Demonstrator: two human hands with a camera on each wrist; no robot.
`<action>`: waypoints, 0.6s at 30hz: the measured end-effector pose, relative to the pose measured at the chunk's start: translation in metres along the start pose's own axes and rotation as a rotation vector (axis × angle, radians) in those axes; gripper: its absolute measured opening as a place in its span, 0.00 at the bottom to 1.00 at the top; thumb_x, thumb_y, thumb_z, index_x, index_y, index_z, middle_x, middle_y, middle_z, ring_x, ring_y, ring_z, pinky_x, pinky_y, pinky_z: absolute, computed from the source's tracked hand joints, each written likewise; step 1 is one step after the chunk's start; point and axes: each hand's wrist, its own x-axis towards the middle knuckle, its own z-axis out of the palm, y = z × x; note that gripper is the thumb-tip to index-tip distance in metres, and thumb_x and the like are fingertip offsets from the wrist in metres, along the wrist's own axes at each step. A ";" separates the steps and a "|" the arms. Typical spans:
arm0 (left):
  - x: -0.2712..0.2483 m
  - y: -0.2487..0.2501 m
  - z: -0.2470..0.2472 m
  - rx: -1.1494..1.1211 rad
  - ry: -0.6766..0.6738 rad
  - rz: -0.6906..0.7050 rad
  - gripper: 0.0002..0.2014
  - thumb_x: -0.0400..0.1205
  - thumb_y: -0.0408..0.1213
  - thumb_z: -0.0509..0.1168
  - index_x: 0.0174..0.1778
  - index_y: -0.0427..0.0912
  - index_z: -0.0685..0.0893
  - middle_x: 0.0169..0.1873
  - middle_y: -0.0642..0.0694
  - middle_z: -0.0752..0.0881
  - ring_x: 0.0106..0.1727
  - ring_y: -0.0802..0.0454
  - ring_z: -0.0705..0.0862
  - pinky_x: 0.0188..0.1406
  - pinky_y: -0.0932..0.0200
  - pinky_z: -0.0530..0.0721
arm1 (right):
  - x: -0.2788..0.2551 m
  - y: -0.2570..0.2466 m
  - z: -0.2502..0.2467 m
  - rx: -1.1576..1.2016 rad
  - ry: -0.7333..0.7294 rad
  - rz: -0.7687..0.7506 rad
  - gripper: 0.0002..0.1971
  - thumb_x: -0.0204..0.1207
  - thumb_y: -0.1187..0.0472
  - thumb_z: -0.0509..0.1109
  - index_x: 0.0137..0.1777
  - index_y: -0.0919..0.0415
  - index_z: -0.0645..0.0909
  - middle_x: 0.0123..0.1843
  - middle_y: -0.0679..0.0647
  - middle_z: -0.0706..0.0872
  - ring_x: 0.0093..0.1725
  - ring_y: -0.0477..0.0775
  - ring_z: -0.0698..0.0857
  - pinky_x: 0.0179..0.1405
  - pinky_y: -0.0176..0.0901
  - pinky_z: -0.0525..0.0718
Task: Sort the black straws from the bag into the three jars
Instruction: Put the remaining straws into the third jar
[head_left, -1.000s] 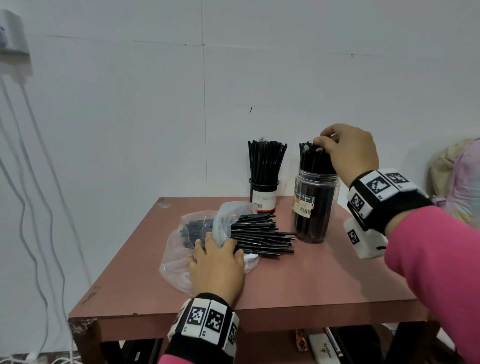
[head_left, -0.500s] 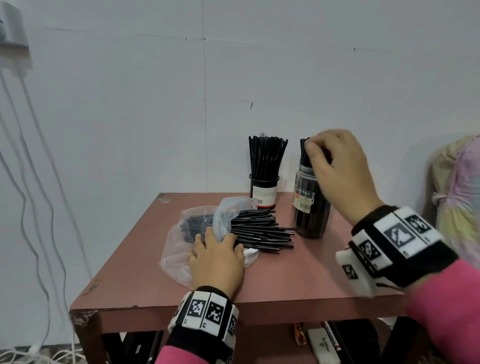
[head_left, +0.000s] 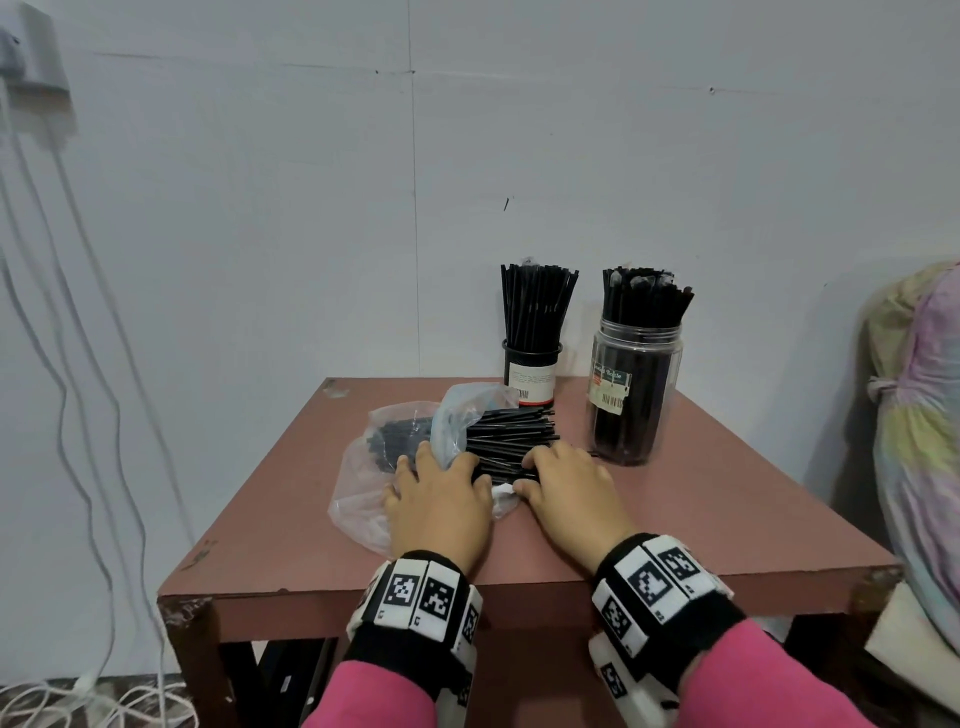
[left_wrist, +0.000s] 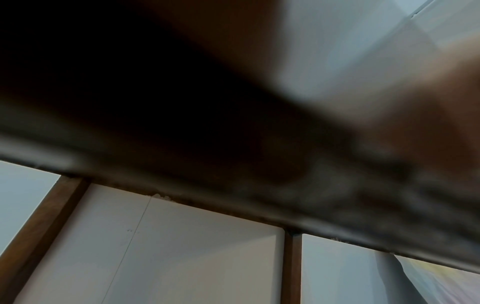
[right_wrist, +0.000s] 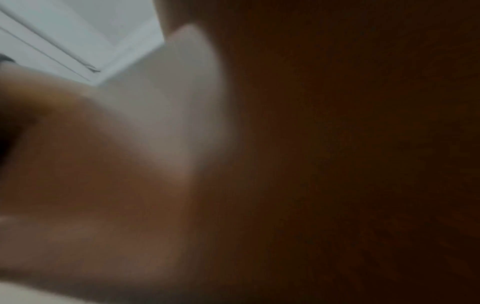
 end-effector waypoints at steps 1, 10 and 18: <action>0.000 0.000 0.000 -0.003 0.000 -0.002 0.18 0.86 0.53 0.52 0.71 0.58 0.72 0.81 0.41 0.60 0.82 0.36 0.54 0.78 0.38 0.58 | 0.000 0.001 0.003 0.005 0.003 0.006 0.16 0.83 0.45 0.60 0.66 0.52 0.76 0.64 0.50 0.77 0.68 0.54 0.73 0.65 0.48 0.70; 0.002 0.000 0.002 -0.058 0.005 0.009 0.22 0.85 0.51 0.57 0.74 0.68 0.62 0.84 0.40 0.47 0.83 0.34 0.49 0.79 0.34 0.55 | 0.000 0.010 0.009 0.091 -0.001 0.034 0.22 0.81 0.41 0.62 0.70 0.49 0.75 0.67 0.48 0.80 0.70 0.52 0.74 0.65 0.48 0.69; 0.003 0.000 0.001 -0.044 -0.036 0.023 0.25 0.84 0.47 0.57 0.76 0.73 0.61 0.84 0.43 0.41 0.83 0.33 0.43 0.80 0.33 0.50 | -0.011 0.016 0.007 0.659 0.154 0.076 0.19 0.69 0.68 0.74 0.52 0.42 0.81 0.40 0.41 0.87 0.43 0.38 0.84 0.46 0.33 0.77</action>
